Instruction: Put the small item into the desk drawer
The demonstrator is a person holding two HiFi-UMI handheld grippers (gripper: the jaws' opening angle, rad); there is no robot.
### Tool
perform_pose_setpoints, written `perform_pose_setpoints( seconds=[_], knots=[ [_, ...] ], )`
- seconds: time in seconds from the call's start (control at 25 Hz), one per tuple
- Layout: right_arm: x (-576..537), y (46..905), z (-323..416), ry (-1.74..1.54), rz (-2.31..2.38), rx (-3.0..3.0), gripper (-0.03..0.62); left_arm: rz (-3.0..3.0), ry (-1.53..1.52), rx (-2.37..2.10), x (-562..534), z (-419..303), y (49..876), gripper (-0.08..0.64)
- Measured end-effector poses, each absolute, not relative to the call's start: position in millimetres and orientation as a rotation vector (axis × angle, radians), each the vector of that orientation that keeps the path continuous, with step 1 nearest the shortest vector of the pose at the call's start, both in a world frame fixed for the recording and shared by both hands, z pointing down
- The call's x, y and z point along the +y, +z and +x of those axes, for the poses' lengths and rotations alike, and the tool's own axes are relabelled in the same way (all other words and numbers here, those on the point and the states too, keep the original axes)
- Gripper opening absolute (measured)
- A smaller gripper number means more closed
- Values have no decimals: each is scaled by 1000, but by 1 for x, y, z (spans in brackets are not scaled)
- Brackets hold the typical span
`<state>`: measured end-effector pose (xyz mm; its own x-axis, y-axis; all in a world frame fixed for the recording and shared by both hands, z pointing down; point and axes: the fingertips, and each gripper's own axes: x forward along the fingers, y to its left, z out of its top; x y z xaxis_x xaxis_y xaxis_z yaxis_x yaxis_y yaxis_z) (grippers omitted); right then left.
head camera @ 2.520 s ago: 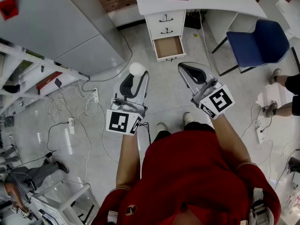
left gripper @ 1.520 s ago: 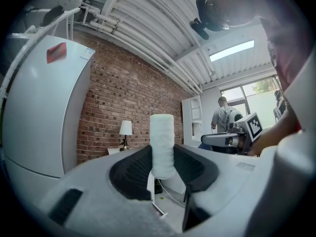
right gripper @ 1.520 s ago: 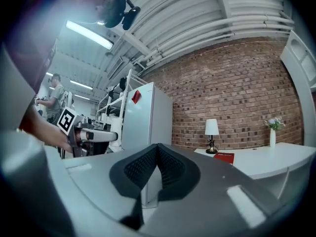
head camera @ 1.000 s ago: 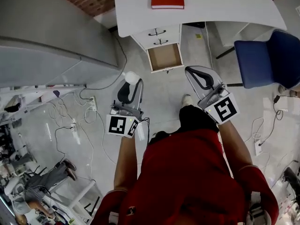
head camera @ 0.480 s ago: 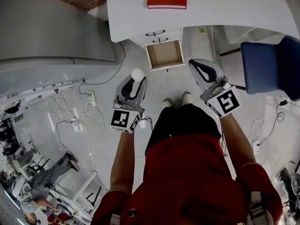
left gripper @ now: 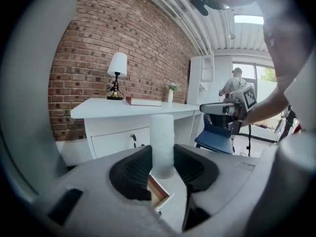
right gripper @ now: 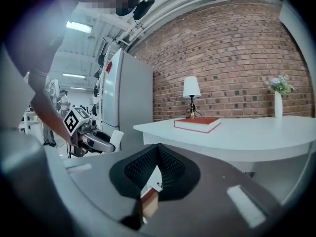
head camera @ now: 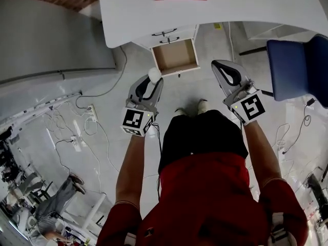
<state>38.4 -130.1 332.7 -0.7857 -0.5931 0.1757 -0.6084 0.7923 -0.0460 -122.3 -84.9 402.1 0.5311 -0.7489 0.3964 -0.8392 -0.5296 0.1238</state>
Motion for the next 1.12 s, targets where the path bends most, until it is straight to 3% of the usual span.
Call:
perform_pose_setpoints(
  seconds=[0.68,1.12],
  knots=[
    [-180,577,34,59,909,-2795,9,2451,589,-1177,-150,-128,677,138],
    [-184,680,28,-14,866,-2823,9,2443,690,-1087,-172,-123,806,138]
  ],
)
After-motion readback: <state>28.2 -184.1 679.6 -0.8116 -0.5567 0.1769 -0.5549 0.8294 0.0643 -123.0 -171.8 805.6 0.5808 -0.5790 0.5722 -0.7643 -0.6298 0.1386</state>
